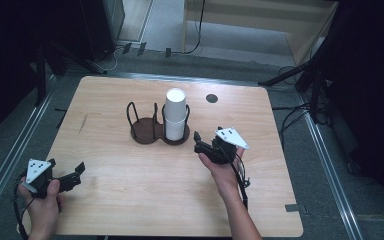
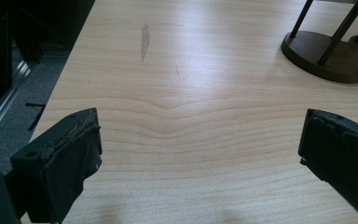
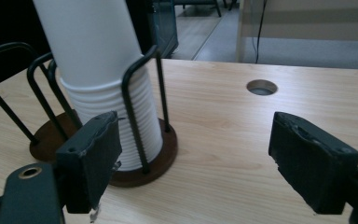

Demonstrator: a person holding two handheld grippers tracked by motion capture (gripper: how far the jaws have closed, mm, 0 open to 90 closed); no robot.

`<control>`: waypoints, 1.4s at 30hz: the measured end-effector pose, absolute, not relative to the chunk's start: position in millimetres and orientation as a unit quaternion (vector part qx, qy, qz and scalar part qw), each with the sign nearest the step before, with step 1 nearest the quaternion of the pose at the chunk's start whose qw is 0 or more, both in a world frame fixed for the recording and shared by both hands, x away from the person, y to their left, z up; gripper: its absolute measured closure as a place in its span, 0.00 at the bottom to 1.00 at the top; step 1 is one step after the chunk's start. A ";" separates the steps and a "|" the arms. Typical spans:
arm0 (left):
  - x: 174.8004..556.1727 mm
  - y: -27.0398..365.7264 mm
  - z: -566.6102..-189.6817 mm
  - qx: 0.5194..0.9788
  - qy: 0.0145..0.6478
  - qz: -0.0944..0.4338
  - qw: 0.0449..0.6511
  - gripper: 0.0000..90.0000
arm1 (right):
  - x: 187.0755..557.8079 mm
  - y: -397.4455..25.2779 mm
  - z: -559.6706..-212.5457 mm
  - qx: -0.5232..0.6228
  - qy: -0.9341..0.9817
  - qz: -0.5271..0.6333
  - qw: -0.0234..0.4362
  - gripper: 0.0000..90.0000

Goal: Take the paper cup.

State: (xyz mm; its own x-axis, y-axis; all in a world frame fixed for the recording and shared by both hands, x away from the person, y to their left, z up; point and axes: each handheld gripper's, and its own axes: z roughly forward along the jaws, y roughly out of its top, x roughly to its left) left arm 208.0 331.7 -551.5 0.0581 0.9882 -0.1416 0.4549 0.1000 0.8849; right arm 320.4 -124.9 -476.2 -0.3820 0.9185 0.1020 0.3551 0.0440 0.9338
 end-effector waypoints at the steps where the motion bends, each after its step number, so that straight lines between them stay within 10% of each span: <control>1: 207.9 331.8 -551.4 0.592 0.610 0.315 0.423 0.00 | 320.4 -124.9 -476.2 0.479 0.665 0.499 0.282 0.18; 42: 208.7 331.5 -551.6 0.595 0.608 0.310 0.424 0.00 | 375.2 -29.0 -453.7 0.453 0.683 0.493 0.292 0.19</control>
